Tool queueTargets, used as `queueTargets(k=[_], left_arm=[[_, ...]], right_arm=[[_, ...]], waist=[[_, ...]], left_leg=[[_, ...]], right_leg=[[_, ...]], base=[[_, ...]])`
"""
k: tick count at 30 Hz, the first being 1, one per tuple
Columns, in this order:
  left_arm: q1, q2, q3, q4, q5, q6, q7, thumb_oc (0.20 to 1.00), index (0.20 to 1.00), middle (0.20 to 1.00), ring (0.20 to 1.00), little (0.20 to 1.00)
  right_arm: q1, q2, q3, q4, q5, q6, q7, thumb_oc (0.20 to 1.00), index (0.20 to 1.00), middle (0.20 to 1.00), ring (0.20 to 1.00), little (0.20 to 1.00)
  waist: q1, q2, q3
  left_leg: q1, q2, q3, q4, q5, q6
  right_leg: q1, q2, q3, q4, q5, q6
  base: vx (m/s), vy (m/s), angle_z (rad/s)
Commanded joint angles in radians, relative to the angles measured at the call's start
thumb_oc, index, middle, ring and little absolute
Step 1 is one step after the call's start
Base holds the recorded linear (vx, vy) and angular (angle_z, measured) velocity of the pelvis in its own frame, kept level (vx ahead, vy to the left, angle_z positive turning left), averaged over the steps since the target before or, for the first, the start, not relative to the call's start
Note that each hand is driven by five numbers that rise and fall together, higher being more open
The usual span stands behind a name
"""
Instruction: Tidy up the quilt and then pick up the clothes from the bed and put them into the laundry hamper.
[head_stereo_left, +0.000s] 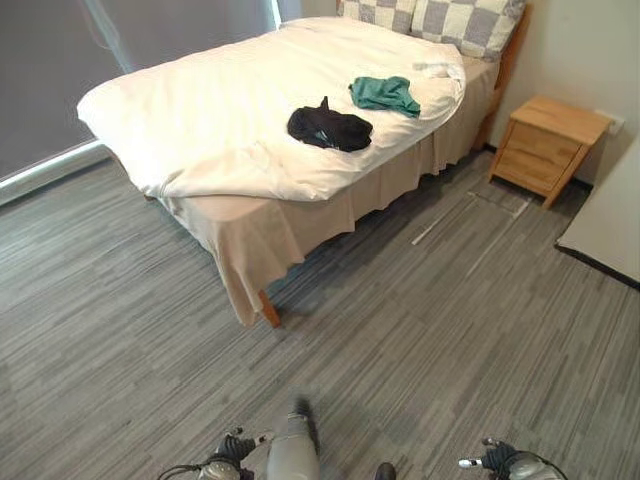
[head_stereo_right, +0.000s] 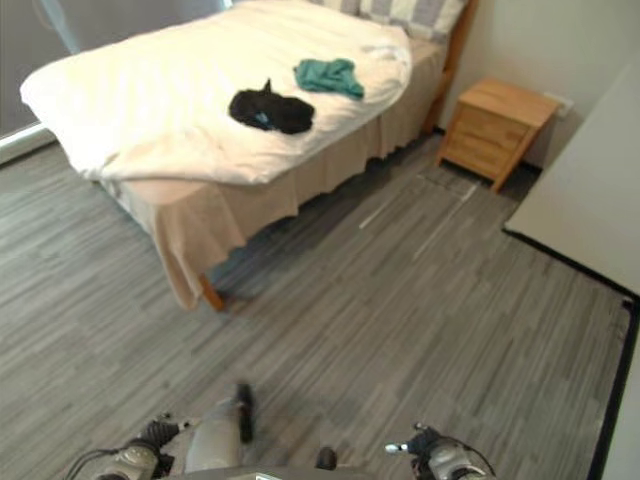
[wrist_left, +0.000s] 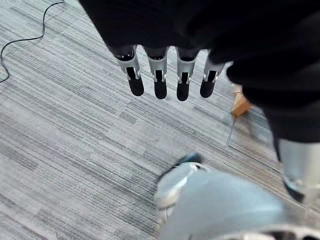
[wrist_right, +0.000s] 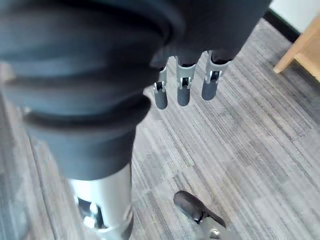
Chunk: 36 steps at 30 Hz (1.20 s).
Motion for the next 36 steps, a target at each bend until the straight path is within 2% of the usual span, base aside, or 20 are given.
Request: queueTargets(k=[1,2,3,4,6,7,9,10,11,12,14,15,16,17,20,23,25,27,30,36], left_arm=[[0.018,-0.007,0.001,0.03,0.038,0.01,0.0,1.0,1.0,1.0,1.0,1.0],[0.027,-0.004,0.006,0.039,0.044,0.014,-0.006,1.0,1.0,1.0,1.0,1.0],[0.032,0.013,0.019,0.064,0.064,0.019,-0.013,1.0,1.0,1.0,1.0,1.0],[0.032,0.013,0.019,0.064,0.064,0.019,-0.013,1.0,1.0,1.0,1.0,1.0],[0.027,0.027,0.029,0.065,0.057,0.022,-0.01,1.0,1.0,1.0,1.0,1.0],[0.022,0.035,0.028,0.064,0.06,0.029,-0.009,1.0,1.0,1.0,1.0,1.0],[0.011,0.047,0.02,0.055,0.058,0.027,-0.005,1.0,1.0,1.0,1.0,1.0],[0.007,0.052,0.014,0.051,0.057,0.024,-0.003,1.0,1.0,1.0,1.0,1.0],[0.006,0.052,0.001,0.039,0.051,0.017,-0.003,1.0,1.0,1.0,1.0,1.0],[0.006,0.053,0.001,0.038,0.051,0.017,-0.003,1.0,1.0,1.0,1.0,1.0],[-0.002,0.048,-0.016,0.032,0.054,0.008,0.003,1.0,1.0,1.0,1.0,1.0],[-0.011,0.045,-0.022,0.031,0.058,0.003,0.006,1.0,1.0,1.0,1.0,1.0],[-0.02,0.043,-0.026,0.031,0.064,-0.001,0.006,1.0,1.0,1.0,1.0,1.0],[-0.019,0.04,-0.027,0.035,0.07,-0.001,0.005,1.0,1.0,1.0,1.0,1.0],[-0.01,0.032,-0.036,0.043,0.089,-0.002,0.0,1.0,1.0,1.0,1.0,1.0],[-0.027,0.035,-0.034,0.038,0.068,0.001,0.007,1.0,1.0,1.0,1.0,1.0],[-0.04,0.042,-0.031,0.029,0.054,0.005,0.016,1.0,1.0,1.0,1.0,1.0],[-0.04,0.046,-0.021,0.021,0.041,0.006,0.022,1.0,1.0,1.0,1.0,1.0],[-0.028,0.048,-0.009,0.019,0.037,0.007,0.027,1.0,1.0,1.0,1.0,1.0],[-0.01,0.105,0.12,-0.067,-0.12,-0.039,0.074,1.0,1.0,1.0,1.0,1.0]], right_arm=[[0.016,-0.006,-0.011,-0.017,-0.024,-0.021,0.003,1.0,1.0,1.0,1.0,1.0],[0.02,-0.003,-0.008,-0.014,-0.03,-0.021,0.008,1.0,1.0,1.0,1.0,1.0],[0.022,0.012,-0.006,-0.016,-0.041,-0.024,0.016,1.0,1.0,1.0,1.0,1.0],[0.022,0.012,-0.006,-0.016,-0.041,-0.024,0.016,1.0,1.0,1.0,1.0,1.0],[0.023,0.023,-0.012,-0.038,-0.027,-0.025,0.021,1.0,1.0,1.0,1.0,1.0],[0.022,0.031,-0.012,-0.045,-0.027,-0.024,0.024,1.0,1.0,1.0,1.0,1.0],[0.021,0.043,-0.006,-0.048,-0.035,-0.019,0.022,1.0,1.0,1.0,1.0,1.0],[0.026,0.046,-0.005,-0.052,-0.034,-0.019,0.019,1.0,1.0,1.0,1.0,1.0],[0.033,0.045,0.007,-0.067,-0.035,-0.02,0.019,1.0,1.0,1.0,1.0,1.0],[0.033,0.046,0.007,-0.067,-0.035,-0.02,0.019,1.0,1.0,1.0,1.0,1.0],[0.031,0.044,0.012,-0.061,-0.032,-0.019,0.015,1.0,1.0,1.0,1.0,1.0],[0.03,0.042,0.008,-0.055,-0.027,-0.019,0.015,1.0,1.0,1.0,1.0,1.0],[0.032,0.041,0.004,-0.049,-0.025,-0.017,0.015,1.0,1.0,1.0,1.0,1.0],[0.034,0.04,0.001,-0.045,-0.028,-0.016,0.018,1.0,1.0,1.0,1.0,1.0],[0.045,0.028,0.0,-0.039,-0.038,-0.015,0.024,1.0,1.0,1.0,1.0,1.0],[0.032,0.009,0.02,-0.036,-0.044,-0.016,0.01,1.0,1.0,1.0,1.0,1.0],[0.025,-0.002,0.014,-0.034,-0.035,-0.012,-0.004,1.0,1.0,1.0,1.0,1.0],[0.018,-0.011,0.002,-0.036,-0.017,-0.011,-0.01,1.0,1.0,1.0,1.0,1.0],[0.029,-0.028,-0.002,-0.03,-0.026,-0.01,-0.007,1.0,1.0,1.0,1.0,1.0],[0.071,-0.011,-0.028,-0.051,-0.037,-0.029,-0.03,1.0,1.0,1.0,1.0,1.0]], waist=[[0.028,-0.026,0.007],[0.032,-0.035,-0.006],[0.038,-0.062,-0.01],[0.039,-0.064,-0.01],[0.022,-0.067,0.005],[0.009,-0.052,0.017],[-0.008,-0.035,0.027],[-0.018,-0.037,0.026],[-0.042,-0.053,0.033],[-0.044,-0.051,0.032],[-0.083,-0.061,0.035],[-0.104,-0.061,0.035],[-0.117,-0.065,0.031],[-0.121,-0.062,0.028],[-0.12,-0.053,0.019],[-0.108,-0.047,0.061],[-0.098,-0.055,0.079],[-0.094,-0.056,0.078],[-0.083,-0.037,0.064],[-0.079,-0.016,0.024]], left_leg=[[0.205,0.009,0.181,-0.099,0.019,0.038],[0.224,-0.018,0.177,-0.111,0.009,0.056],[0.28,-0.067,0.183,-0.139,-0.034,0.097],[0.281,-0.069,0.185,-0.14,-0.034,0.098],[0.343,-0.09,0.179,-0.151,-0.072,0.128],[0.383,-0.079,0.16,-0.162,-0.089,0.14],[0.437,-0.07,0.119,-0.184,-0.116,0.145],[0.453,-0.072,0.099,-0.186,-0.128,0.137],[0.499,-0.097,0.032,-0.186,-0.164,0.116],[0.497,-0.095,0.029,-0.186,-0.162,0.115],[0.542,-0.106,-0.059,-0.186,-0.207,0.088],[0.558,-0.101,-0.09,-0.186,-0.225,0.075],[0.571,-0.101,-0.118,-0.186,-0.236,0.068],[0.594,-0.095,-0.135,-0.186,-0.25,0.064],[0.625,-0.072,-0.165,-0.141,-0.239,0.043],[0.44,-0.009,-0.212,0.176,-0.161,0.002],[0.353,0.014,-0.183,0.28,-0.115,0.004],[0.308,0.023,-0.125,0.253,-0.117,0.01],[0.315,0.017,-0.046,0.043,-0.111,0.002],[0.418,0.011,-0.035,-0.125,-0.085,-0.016]], right_leg=[[0.073,-0.107,0.011,0.0,0.019,0.166],[0.08,-0.114,0.0,0.024,0.045,0.173],[0.029,-0.161,-0.022,0.238,0.133,0.247],[0.027,-0.164,-0.02,0.242,0.131,0.249],[-0.056,-0.227,-0.017,0.447,0.282,0.314],[-0.123,-0.237,-0.01,0.573,0.337,0.315],[-0.219,-0.286,-0.023,0.651,0.325,0.296],[-0.245,-0.306,-0.041,0.598,0.305,0.278],[-0.269,-0.307,-0.025,0.419,0.262,0.251],[-0.266,-0.304,-0.03,0.412,0.266,0.249],[-0.281,-0.243,0.089,0.152,0.232,0.239],[-0.299,-0.221,0.166,0.073,0.249,0.256],[-0.33,-0.216,0.22,0.038,0.274,0.272],[-0.352,-0.218,0.227,0.03,0.304,0.283],[-0.309,-0.219,0.17,0.039,0.303,0.27],[-0.23,-0.214,0.092,0.028,0.268,0.21],[-0.185,-0.215,0.05,0.016,0.234,0.177],[-0.153,-0.209,0.033,0.01,0.212,0.168],[-0.134,-0.206,0.023,0.0,0.185,0.182],[-0.106,-0.2,-0.005,0.0,0.166,0.201]], base=[[0.52,0.109,-0.01],[0.48,0.154,0.17],[0.37,0.118,0.09],[0.34,0.132,0.02],[0.3,0.088,0.1],[0.45,0.092,0.37],[0.47,0.013,0.72],[0.66,-0.223,1.29],[0.53,-0.222,1.34],[0.56,-0.264,1.14],[0.49,-0.202,1.08],[0.54,-0.181,1.23],[0.5,-0.159,1.18],[0.48,-0.18,1.41],[0.38,-0.219,1.35],[0.11,-0.276,0.98],[0.09,-0.196,0.94],[0.19,-0.071,0.52],[0.21,0.061,0.0],[0.14,0.057,0.04]])
